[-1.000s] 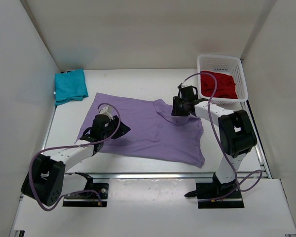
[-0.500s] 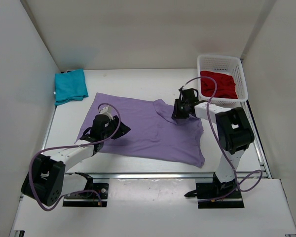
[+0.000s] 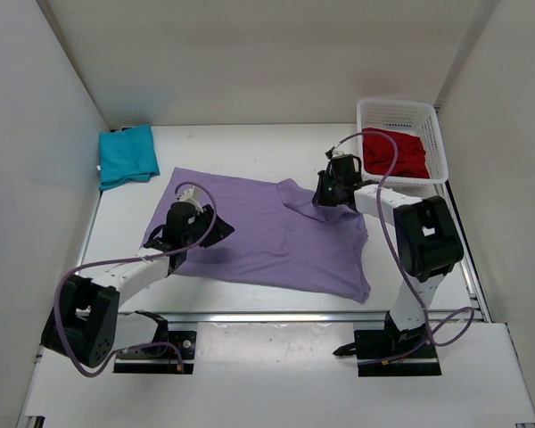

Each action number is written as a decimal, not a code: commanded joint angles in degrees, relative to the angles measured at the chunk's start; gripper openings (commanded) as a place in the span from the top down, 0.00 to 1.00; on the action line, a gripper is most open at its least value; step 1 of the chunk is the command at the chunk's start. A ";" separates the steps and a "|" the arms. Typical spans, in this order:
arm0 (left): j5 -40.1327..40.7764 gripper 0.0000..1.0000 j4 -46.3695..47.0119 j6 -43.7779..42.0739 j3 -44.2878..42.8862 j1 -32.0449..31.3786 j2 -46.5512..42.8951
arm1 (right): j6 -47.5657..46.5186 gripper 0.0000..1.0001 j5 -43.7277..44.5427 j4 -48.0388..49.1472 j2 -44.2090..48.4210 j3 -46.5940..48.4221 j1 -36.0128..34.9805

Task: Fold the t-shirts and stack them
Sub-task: Grap the side of the flattened tshirt furthest away from the robot with both arms, then fold the other side of the tshirt into a rectangle

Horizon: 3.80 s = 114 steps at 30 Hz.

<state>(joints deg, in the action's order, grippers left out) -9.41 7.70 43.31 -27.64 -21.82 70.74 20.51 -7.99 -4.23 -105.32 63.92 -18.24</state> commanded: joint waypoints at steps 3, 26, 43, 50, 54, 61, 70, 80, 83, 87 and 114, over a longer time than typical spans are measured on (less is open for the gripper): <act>-0.96 0.54 -1.37 -0.51 -8.13 8.44 3.86 | -2.66 1.00 3.41 -0.24 2.13 6.29 4.16; 19.43 0.50 -27.38 -15.80 -67.62 25.16 54.57 | -5.58 1.00 1.23 -4.04 -7.71 21.08 8.05; 17.32 0.52 -42.51 -19.49 -89.01 24.02 66.38 | -3.72 1.00 -2.55 -0.69 -4.46 16.42 7.87; 18.11 0.54 -41.45 -19.84 -86.26 23.50 64.70 | -3.64 1.00 -2.21 -0.34 -4.10 16.24 7.78; 17.33 0.63 -41.72 -19.32 -87.06 22.88 65.40 | -3.55 1.00 -1.95 0.01 -2.62 15.53 7.87; 17.85 0.99 -40.49 -19.05 -84.87 22.62 63.74 | -2.85 1.00 -2.21 0.45 0.11 13.16 7.96; 16.45 1.00 -33.20 -18.70 -67.84 22.70 49.51 | 2.51 1.00 0.07 0.36 10.03 2.99 5.85; 16.79 1.00 -27.83 -19.40 -48.23 27.01 33.86 | 4.80 1.00 0.61 -0.51 30.76 -16.96 4.18; 15.31 1.00 -26.78 -19.06 -44.71 28.76 31.22 | 5.15 1.00 0.34 -2.53 36.91 -20.93 4.53; 14.33 1.00 -26.95 -18.87 -42.68 29.91 28.75 | 4.54 1.00 0.78 -5.96 44.66 -24.89 4.09; 13.01 0.61 -27.13 -17.30 -33.80 33.52 24.37 | 14.38 0.72 7.62 -23.10 71.66 -40.90 0.05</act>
<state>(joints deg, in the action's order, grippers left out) 4.75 -19.90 24.86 -61.34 11.27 98.02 34.57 -4.89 -26.94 -33.21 20.49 -16.32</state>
